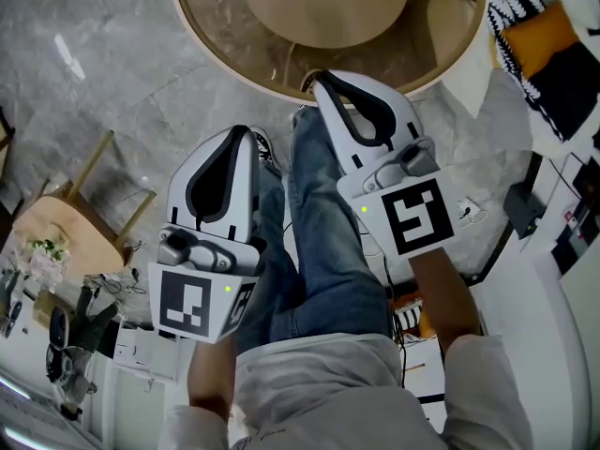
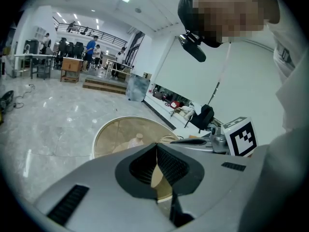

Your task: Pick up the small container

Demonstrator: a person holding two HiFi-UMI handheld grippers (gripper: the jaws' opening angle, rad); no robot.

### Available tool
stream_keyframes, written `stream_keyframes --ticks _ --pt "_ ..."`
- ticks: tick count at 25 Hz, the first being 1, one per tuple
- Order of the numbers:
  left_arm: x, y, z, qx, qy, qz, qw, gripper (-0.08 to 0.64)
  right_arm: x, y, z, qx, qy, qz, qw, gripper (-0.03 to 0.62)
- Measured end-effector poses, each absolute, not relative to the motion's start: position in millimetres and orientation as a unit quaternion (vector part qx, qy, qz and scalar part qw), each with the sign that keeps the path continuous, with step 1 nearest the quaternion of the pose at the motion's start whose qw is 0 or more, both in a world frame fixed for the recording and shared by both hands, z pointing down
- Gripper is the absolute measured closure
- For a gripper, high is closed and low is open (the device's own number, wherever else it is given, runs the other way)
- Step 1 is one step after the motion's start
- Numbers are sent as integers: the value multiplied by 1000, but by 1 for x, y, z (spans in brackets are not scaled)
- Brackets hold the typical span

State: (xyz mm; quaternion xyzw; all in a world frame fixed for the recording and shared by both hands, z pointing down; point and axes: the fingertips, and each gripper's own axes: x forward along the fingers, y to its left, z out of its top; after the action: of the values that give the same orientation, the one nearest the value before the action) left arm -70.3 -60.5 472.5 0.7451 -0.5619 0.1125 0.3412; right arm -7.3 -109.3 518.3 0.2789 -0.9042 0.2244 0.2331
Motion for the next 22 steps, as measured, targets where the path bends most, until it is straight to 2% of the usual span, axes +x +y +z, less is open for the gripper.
stream_keyframes --ticks 20,21,22 --pt "-63 -80 494 742 -556 119 355 541 -16 -177 564 351 -896 164 217 572" --pt "-63 -80 495 740 -557 117 358 541 -18 -178 567 352 -897 162 215 553" --pt "-63 -79 497 738 -558 115 361 541 -20 -179 570 353 -896 162 214 494"
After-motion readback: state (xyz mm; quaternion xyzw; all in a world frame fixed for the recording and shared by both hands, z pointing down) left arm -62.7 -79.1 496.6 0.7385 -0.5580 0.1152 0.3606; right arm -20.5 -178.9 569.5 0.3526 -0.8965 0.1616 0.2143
